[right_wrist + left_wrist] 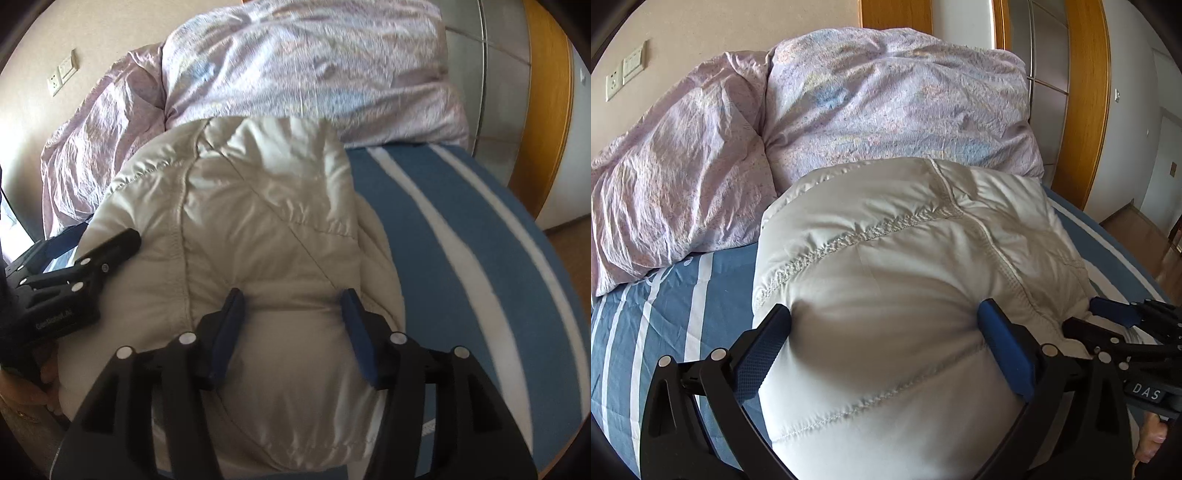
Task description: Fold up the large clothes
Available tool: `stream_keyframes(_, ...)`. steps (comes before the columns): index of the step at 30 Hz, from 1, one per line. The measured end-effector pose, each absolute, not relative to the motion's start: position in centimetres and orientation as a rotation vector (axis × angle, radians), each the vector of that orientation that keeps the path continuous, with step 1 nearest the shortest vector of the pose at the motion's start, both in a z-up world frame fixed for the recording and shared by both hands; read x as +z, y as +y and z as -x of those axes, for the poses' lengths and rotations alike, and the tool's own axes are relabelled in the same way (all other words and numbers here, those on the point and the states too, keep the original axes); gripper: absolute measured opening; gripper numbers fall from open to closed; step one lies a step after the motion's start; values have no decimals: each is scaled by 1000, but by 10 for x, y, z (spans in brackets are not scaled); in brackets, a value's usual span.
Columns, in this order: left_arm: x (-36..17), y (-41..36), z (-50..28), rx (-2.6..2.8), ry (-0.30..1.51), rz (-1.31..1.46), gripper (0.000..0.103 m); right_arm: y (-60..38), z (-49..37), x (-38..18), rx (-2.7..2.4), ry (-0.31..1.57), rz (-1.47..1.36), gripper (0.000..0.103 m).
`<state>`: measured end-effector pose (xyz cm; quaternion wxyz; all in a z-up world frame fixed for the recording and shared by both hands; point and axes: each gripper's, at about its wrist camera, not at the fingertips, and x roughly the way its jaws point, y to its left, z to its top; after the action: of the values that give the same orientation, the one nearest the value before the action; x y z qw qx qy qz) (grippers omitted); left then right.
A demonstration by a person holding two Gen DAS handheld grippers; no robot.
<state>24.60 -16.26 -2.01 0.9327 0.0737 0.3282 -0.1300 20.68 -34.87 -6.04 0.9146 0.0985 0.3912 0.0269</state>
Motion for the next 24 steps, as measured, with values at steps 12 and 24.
stream_keyframes(12,-21,-162,-240,-257,649,-168,102,-352,-208,-54,72,829,-209,60)
stream_keyframes(24,23,-83,-245,-343,660,18,102,-405,-218,-15,121,869,-395,101)
